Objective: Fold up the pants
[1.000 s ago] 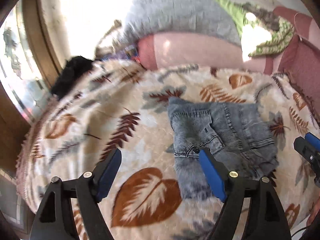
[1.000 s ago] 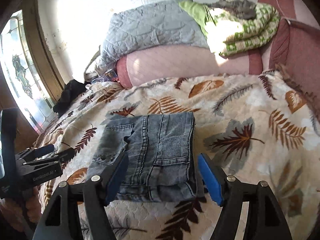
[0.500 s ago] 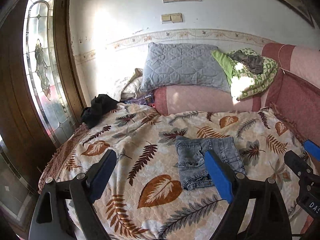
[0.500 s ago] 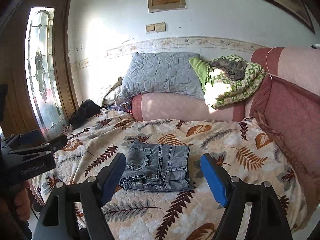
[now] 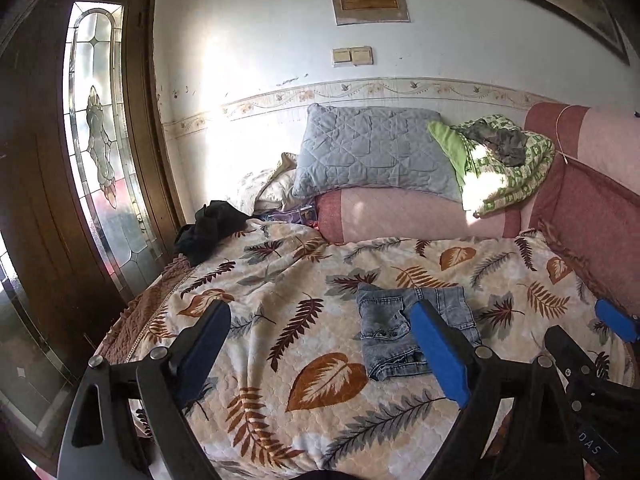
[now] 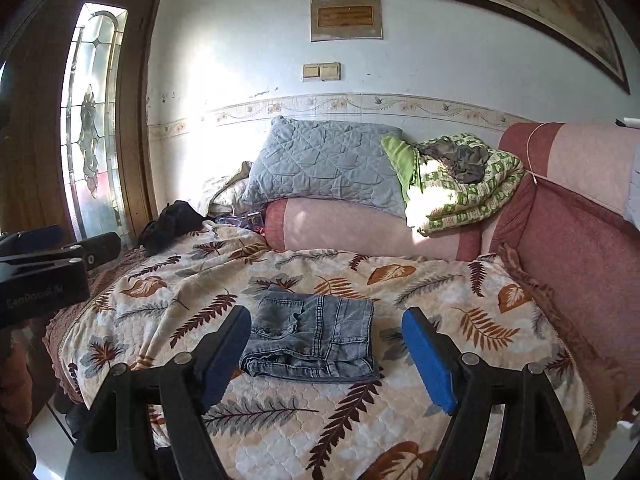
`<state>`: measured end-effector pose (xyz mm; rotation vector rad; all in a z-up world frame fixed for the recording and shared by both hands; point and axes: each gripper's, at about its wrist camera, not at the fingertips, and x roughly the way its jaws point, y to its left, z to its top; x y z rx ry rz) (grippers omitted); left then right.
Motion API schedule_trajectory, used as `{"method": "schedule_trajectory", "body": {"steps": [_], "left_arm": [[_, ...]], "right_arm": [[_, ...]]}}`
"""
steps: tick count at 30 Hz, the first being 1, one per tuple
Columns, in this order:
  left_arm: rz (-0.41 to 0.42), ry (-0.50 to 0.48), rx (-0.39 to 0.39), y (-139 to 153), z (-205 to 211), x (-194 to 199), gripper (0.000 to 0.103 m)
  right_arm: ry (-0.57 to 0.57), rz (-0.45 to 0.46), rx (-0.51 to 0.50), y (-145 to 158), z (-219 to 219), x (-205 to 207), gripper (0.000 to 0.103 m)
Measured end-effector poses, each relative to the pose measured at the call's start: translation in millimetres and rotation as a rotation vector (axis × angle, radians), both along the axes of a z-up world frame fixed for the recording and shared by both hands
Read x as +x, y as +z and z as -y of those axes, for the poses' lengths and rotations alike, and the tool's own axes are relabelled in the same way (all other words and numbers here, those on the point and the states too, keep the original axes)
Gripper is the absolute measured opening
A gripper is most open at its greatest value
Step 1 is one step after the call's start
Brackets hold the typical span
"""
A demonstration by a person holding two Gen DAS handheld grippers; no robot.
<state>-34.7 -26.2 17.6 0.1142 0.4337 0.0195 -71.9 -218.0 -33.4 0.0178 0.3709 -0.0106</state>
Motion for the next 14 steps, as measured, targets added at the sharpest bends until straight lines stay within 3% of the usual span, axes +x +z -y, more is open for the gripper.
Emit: {"method": "schedule_trajectory", "body": {"steps": [7, 14], "left_arm": [[-0.006, -0.026, -0.004, -4, -1, 5, 0.092], [-0.081, -0.103, -0.106, -27, -7, 24, 0.094]], "right_arm": [[0.031, -0.015, -0.002, -5, -8, 6, 0.081], [0.055, -0.073, 0.020, -26, -10, 22, 0.081]]}}
